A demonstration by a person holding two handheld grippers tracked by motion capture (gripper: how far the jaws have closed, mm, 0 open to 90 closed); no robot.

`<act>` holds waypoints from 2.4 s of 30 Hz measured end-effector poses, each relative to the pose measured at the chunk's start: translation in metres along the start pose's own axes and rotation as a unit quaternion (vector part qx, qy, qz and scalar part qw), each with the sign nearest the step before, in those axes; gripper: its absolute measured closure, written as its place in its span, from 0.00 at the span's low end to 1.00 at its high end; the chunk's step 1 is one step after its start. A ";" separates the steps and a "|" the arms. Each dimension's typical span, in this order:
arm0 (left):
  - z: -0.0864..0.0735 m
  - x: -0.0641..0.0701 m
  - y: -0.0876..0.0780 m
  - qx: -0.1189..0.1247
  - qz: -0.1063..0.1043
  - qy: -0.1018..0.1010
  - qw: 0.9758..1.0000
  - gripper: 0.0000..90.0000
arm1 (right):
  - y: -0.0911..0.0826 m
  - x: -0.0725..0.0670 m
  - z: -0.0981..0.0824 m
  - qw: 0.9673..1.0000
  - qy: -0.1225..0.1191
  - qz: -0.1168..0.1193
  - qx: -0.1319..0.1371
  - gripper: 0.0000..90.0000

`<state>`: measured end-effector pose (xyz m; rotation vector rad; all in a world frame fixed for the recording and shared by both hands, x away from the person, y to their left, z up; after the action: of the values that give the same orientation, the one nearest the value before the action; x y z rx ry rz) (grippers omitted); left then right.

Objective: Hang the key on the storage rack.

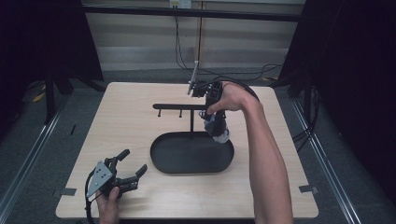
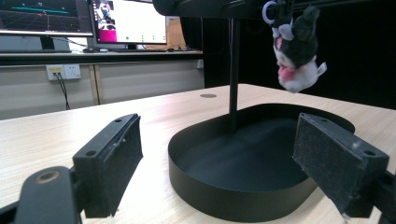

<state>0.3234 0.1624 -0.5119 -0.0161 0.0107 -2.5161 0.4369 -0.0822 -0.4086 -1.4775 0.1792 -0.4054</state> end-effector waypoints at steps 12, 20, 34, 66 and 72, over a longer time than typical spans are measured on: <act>0.000 0.000 0.000 -0.001 -0.001 0.000 1.000 0.17 | 0.008 -0.002 -0.003 1.000 0.010 0.012 0.014 0.97; 0.000 0.000 0.000 0.000 -0.002 0.001 1.000 0.17 | 0.007 -0.005 -0.006 0.999 0.023 0.012 0.028 0.94; -0.001 0.001 0.000 -0.005 -0.003 -0.001 1.000 0.17 | -0.004 -0.019 -0.011 0.996 0.051 0.035 0.062 0.83; -0.001 0.001 0.000 -0.004 -0.003 0.002 1.000 0.17 | -0.004 -0.070 -0.020 0.973 0.088 0.050 0.208 0.61; -0.001 0.001 0.000 -0.004 -0.004 0.001 1.000 0.17 | 0.001 -0.080 -0.028 0.961 0.111 0.048 0.250 0.57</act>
<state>0.3227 0.1622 -0.5125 -0.0174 0.0208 -2.5234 0.3530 -0.0788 -0.4227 -0.9217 0.3012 -0.4963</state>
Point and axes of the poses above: each handheld gripper's, and its own axes: y roughly forward along the jaws, z roughly out of its top, x roughly to its right, the point moved 10 cm from there along y, roughly forward along the jaws, and after that the axes turned 11 degrees about -z, right-handed, at the moved point
